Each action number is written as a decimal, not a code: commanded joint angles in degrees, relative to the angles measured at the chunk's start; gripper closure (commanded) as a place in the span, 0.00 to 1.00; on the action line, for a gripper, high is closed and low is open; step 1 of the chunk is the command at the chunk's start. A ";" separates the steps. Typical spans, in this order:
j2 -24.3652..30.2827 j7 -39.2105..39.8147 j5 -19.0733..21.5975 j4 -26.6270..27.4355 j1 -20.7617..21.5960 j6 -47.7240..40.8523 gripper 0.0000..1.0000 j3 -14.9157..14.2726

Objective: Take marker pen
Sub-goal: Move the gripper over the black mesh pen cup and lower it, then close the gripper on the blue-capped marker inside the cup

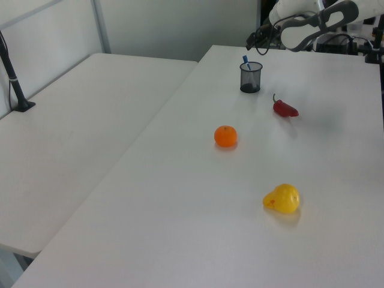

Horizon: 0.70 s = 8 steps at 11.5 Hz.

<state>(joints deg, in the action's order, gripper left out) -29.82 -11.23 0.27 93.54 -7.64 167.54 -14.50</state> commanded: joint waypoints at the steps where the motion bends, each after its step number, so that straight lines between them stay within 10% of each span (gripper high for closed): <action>1: -3.92 -0.54 0.96 -3.27 -0.01 2.87 0.32 -0.44; 8: -8.67 -0.63 0.96 -6.00 -0.10 5.87 0.32 -0.09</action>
<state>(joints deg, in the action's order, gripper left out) -37.40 -11.44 0.27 88.82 -7.96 172.14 -14.50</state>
